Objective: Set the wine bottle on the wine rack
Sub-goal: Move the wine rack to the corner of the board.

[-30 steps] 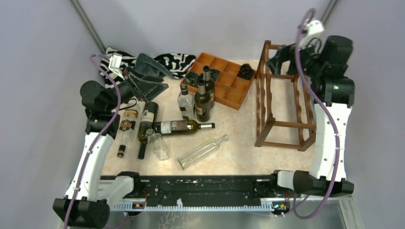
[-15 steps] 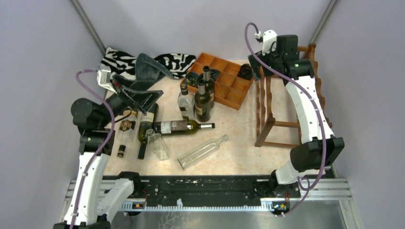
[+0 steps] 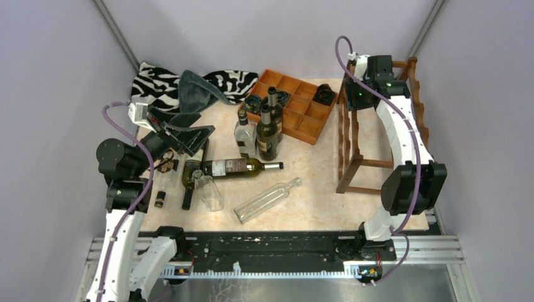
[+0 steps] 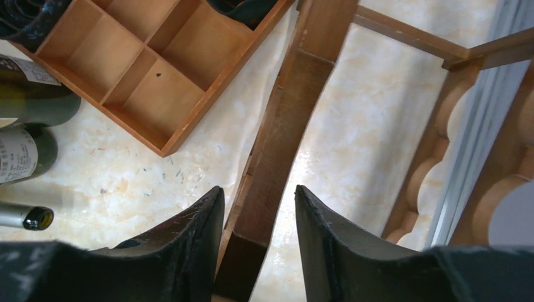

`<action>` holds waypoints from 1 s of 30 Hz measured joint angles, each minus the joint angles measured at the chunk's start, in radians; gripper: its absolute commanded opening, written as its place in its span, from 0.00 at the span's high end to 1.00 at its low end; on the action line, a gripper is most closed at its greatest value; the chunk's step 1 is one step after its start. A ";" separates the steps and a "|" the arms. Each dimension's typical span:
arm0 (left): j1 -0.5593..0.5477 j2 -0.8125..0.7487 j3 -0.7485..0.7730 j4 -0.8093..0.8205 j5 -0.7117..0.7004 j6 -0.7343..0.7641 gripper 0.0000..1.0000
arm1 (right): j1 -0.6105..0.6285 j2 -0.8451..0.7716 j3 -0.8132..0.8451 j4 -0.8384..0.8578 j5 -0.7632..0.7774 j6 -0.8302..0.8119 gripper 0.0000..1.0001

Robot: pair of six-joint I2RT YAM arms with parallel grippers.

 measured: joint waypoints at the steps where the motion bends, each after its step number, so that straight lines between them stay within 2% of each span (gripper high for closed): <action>1: 0.000 -0.003 -0.004 0.001 0.000 0.003 0.01 | 0.000 0.011 0.000 -0.004 -0.009 0.009 0.61; 9: 0.000 -0.014 -0.032 0.000 -0.001 0.012 0.01 | 0.019 0.026 0.002 -0.016 0.002 0.016 0.81; 20: 0.000 -0.016 -0.032 -0.004 -0.002 0.036 0.01 | 0.056 0.090 0.089 -0.064 0.106 0.016 0.92; 30: 0.000 -0.012 -0.032 -0.004 -0.003 0.049 0.01 | 0.025 0.172 0.181 -0.045 0.106 0.021 0.97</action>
